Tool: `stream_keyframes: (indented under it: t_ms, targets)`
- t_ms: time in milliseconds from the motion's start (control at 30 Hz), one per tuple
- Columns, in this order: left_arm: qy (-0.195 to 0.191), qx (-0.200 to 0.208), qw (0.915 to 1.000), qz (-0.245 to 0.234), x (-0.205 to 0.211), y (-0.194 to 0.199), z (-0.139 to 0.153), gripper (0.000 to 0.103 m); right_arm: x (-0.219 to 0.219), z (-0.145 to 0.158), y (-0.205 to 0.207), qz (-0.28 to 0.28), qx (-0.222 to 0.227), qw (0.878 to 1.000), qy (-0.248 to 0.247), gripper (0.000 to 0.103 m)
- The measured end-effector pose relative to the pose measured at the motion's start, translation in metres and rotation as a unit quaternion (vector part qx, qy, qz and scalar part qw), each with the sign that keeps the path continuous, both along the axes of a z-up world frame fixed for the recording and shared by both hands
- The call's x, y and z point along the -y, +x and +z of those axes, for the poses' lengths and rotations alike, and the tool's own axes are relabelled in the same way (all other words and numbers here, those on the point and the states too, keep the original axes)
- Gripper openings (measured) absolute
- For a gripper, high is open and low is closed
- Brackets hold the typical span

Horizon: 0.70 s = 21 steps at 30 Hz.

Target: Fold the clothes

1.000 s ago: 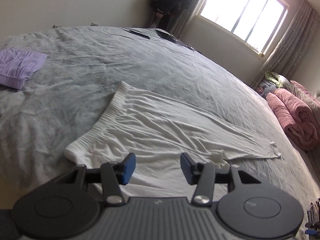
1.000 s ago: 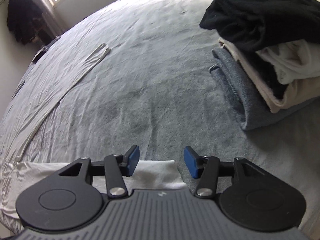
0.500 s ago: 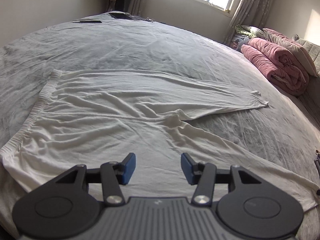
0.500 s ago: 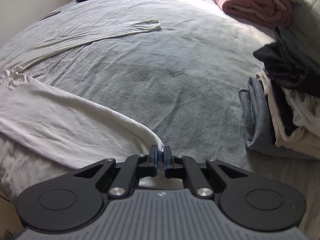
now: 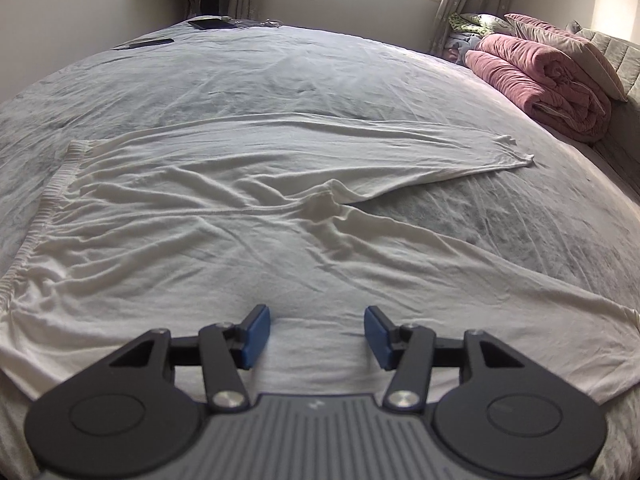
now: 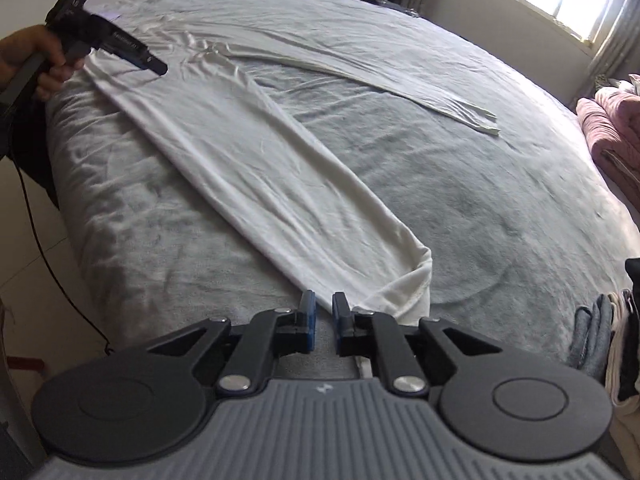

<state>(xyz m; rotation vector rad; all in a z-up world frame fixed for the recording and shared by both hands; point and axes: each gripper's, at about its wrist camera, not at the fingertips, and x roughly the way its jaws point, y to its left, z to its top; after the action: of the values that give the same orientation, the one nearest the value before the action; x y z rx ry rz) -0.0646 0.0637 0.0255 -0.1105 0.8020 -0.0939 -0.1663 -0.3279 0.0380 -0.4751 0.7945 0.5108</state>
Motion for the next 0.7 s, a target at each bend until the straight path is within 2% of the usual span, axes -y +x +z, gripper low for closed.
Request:
stream_keyframes:
  t_ms: [67, 100, 200, 233, 467, 700]
  targets:
    - [0.002, 0.000, 1.0000, -0.001, 0.001, 0.001, 0.000, 0.054, 0.009, 0.008, 0.005, -0.030, 0.014, 0.999, 0.020, 0.012]
    - [0.001, 0.000, 1.0000, -0.001, 0.001, 0.001, 0.000, 0.054, 0.019, 0.013, 0.009, -0.066, 0.015, 0.997, 0.040, 0.012]
    - [-0.001, -0.001, 1.0000, -0.001, 0.000, 0.001, 0.000, 0.055, 0.049, 0.017, 0.024, -0.170, -0.009, 0.982, 0.084, 0.013]
    - [-0.002, -0.001, 1.0000, -0.001, 0.000, 0.001, 0.000, 0.055, 0.058, 0.016, 0.029, -0.201, -0.021, 0.975, 0.093, 0.017]
    - [-0.004, -0.002, 1.0000, -0.003, 0.001, 0.000, 0.000, 0.055, 0.078, 0.017, 0.035, -0.232, -0.082, 0.948, 0.200, 0.018]
    - [-0.008, -0.002, 1.0000, -0.005, 0.001, -0.002, 0.000, 0.055, 0.078, 0.008, 0.045, -0.256, -0.127, 0.934, 0.213, 0.019]
